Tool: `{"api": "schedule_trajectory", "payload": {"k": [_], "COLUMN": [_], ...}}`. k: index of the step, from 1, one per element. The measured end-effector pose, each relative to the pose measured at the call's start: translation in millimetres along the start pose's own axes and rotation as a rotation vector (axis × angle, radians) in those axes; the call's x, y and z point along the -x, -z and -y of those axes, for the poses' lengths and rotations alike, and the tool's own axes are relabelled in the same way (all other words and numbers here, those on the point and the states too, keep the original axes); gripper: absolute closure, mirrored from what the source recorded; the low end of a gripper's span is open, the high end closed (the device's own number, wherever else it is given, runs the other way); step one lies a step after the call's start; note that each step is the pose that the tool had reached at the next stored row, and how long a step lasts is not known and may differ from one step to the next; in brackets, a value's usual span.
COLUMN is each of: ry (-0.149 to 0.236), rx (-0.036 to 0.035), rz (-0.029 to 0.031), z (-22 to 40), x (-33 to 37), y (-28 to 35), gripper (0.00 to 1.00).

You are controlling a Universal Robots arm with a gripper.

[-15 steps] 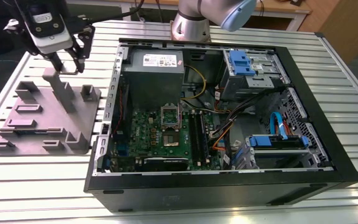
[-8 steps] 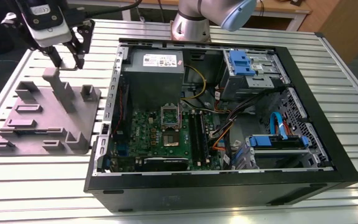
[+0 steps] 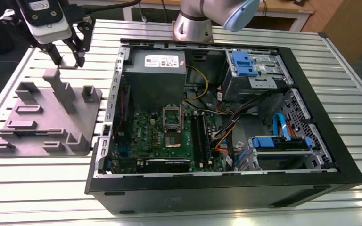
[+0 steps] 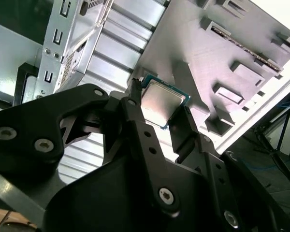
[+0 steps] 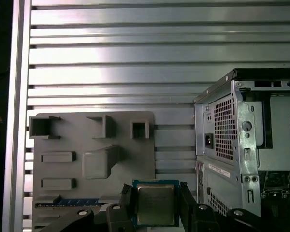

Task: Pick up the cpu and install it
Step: 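Pick up the cpu and move it towards the insertion slot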

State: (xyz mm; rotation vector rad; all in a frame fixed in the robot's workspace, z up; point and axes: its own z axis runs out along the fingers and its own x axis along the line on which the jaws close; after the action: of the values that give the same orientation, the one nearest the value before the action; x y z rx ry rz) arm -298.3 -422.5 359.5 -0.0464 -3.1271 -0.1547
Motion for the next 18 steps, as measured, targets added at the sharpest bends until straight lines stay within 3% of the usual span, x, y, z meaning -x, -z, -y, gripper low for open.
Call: {"api": "schedule_trajectory", "payload": {"k": [3,18], "ry": [0.000,0.000], "rx": [0.0001,0.0000], "rz": [-0.0001,-0.0027], "z": [-0.3,-1.7], "x": [9.1,77.2], "y": [0.0,0.6], "gripper": [0.53,0.53]}}
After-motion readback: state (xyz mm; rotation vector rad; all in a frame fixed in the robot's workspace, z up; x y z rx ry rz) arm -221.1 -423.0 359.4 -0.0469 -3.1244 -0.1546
